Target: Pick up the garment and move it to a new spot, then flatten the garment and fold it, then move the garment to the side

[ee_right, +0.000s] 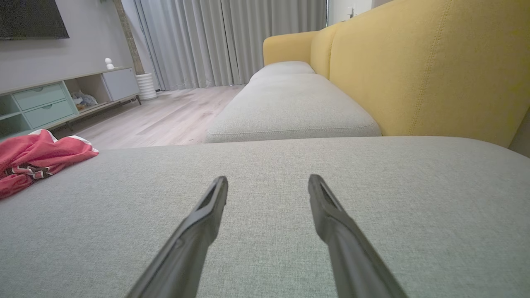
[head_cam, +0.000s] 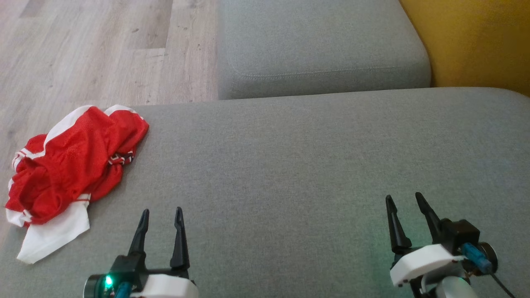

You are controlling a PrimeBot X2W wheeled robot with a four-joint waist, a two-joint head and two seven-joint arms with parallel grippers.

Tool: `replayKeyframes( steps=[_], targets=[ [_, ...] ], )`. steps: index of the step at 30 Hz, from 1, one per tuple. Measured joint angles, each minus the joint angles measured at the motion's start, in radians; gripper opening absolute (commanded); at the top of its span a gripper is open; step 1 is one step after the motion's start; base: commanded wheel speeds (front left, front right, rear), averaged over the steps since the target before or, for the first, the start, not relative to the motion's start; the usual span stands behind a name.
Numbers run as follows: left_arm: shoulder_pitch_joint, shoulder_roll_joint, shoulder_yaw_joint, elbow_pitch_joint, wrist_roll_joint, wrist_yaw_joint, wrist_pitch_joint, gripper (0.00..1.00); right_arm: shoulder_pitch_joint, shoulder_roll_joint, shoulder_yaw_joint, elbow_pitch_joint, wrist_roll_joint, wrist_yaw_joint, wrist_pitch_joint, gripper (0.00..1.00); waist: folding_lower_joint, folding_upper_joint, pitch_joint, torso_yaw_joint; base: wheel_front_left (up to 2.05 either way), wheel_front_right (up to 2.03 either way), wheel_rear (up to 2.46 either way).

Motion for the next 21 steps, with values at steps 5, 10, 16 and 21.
replayKeyframes(
  steps=[5,10,16,21],
  targets=[
    [0.0,0.0,0.005,0.014,0.0,-0.001,0.0,1.0,0.0,0.0,0.0,0.0,0.004,0.0,0.0,1.0,0.0,0.0,-0.004,0.001,0.0,0.0,0.0],
    [0.0,0.0,0.005,0.018,0.0,-0.001,0.0,1.0,0.0,0.0,0.0,0.0,0.004,0.0,0.0,1.0,0.0,0.0,-0.009,0.007,0.0,0.0,0.0],
    [0.0,0.0,0.01,0.02,0.001,0.0,0.0,1.0,0.002,0.0,0.002,-0.001,0.004,0.0,0.0,1.0,0.0,0.0,-0.015,0.054,0.0,0.0,0.0],
    [0.001,0.0,0.03,0.018,0.014,-0.001,0.0,1.0,0.003,-0.001,0.011,-0.004,0.005,0.0,0.0,1.0,0.0,0.0,-0.015,0.119,0.0,0.0,0.0]
  ],
)
